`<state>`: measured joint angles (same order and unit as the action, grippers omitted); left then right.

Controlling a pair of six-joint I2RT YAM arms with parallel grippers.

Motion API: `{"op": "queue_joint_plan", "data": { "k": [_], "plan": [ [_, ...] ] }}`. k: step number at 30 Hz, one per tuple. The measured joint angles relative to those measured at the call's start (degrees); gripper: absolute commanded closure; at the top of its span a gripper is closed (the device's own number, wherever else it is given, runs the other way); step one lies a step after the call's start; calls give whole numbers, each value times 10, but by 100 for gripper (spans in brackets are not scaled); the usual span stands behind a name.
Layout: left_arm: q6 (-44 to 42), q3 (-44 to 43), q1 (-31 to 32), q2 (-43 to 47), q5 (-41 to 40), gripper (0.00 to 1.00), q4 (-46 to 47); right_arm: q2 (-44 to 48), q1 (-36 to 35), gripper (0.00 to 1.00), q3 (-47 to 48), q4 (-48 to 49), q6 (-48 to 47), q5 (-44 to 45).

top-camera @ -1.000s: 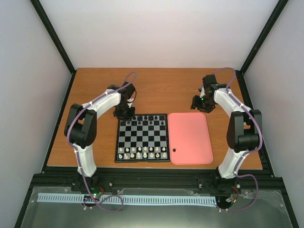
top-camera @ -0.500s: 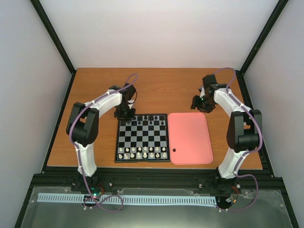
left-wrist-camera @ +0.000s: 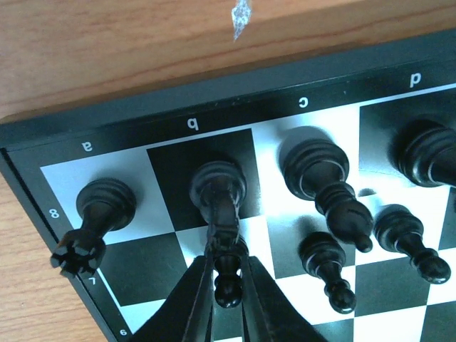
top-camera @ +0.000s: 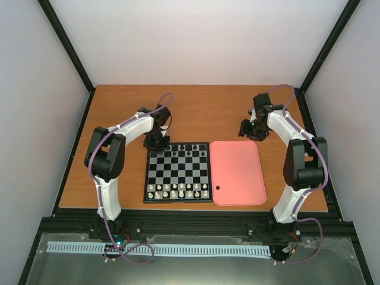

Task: Set up the chess pieces on the board
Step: Place the chess piece on the chessboard.

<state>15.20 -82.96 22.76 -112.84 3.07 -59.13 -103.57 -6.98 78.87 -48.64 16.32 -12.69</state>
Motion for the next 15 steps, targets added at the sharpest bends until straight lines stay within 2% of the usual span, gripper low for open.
{"op": "queue_joint_plan", "data": {
  "k": [15],
  "plan": [
    [0,1,-1,0,3,89,0,-2,0,44,7,0,-3,-2]
  ]
}}
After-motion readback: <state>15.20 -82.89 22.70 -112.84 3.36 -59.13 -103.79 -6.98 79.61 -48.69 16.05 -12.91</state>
